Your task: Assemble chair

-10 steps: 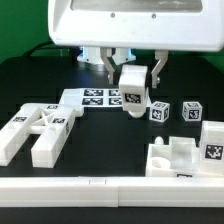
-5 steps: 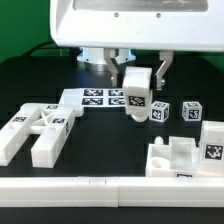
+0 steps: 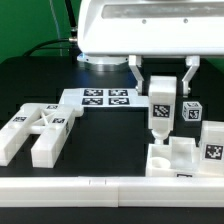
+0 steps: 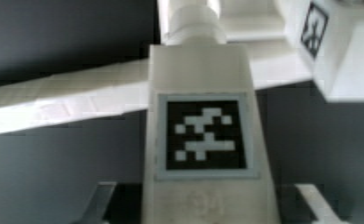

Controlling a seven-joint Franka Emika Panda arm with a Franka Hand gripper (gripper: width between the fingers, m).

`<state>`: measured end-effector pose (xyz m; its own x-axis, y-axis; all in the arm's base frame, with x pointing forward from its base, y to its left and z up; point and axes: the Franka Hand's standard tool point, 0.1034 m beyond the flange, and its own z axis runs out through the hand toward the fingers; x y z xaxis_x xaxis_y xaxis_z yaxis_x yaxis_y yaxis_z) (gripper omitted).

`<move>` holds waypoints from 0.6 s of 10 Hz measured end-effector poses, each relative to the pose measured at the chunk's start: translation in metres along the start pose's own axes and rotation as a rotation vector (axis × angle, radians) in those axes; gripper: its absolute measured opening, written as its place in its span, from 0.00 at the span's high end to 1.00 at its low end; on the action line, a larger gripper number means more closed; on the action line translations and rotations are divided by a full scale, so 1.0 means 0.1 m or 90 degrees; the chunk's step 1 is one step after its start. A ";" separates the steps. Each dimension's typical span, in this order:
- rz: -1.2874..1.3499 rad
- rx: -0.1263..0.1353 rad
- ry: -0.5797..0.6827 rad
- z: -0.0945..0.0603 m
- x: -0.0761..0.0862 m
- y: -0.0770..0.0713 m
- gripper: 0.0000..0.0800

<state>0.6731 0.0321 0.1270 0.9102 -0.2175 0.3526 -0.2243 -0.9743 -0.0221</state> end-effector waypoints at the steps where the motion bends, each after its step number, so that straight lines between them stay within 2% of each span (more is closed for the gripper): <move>1: 0.004 -0.001 -0.002 0.02 -0.01 0.02 0.64; 4: -0.004 0.002 0.029 0.03 0.01 -0.02 0.64; 6: -0.040 0.009 0.109 0.08 -0.05 -0.21 0.64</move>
Offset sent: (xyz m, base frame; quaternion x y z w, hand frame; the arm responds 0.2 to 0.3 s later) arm 0.0000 0.0000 0.0000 0.0000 0.0000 0.0000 1.0000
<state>0.6761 0.0527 0.1180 0.8497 -0.1435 0.5074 -0.1619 -0.9868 -0.0080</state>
